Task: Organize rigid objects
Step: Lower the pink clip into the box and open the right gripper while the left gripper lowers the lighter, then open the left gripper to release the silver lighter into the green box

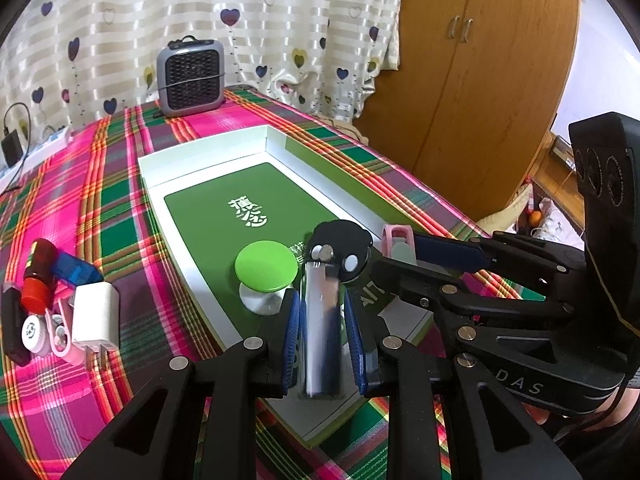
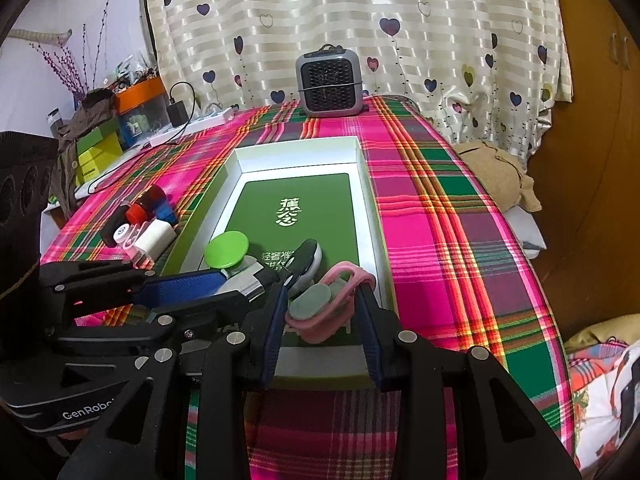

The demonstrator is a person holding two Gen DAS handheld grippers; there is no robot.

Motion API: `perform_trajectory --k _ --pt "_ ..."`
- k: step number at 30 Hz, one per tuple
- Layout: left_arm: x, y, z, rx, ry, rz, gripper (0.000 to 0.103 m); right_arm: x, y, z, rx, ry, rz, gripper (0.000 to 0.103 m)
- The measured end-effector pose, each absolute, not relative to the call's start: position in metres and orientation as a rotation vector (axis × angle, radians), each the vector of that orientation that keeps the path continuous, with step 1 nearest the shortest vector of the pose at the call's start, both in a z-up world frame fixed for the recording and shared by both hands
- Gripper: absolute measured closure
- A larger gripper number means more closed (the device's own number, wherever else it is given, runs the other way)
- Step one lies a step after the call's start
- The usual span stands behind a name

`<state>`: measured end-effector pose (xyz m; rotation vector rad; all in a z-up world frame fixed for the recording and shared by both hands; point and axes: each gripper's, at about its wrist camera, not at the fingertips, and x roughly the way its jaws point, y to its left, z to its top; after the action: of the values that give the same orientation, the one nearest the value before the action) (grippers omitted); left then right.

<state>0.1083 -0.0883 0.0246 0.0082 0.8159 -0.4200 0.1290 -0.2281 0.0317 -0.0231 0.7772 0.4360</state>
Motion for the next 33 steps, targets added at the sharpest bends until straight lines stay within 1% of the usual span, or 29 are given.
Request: perform_trajectory --k 21,33 --pt "0.095 -0.087 0.029 0.001 0.798 -0.429 0.080 0.111 -0.230 0.039 -0.054 0.771 0.432 0.066" --pt "0.084 -0.078 0.036 -0.020 0.768 -0.425 0.080 0.102 -0.225 0.048 -0.063 0.735 0.458 0.065"
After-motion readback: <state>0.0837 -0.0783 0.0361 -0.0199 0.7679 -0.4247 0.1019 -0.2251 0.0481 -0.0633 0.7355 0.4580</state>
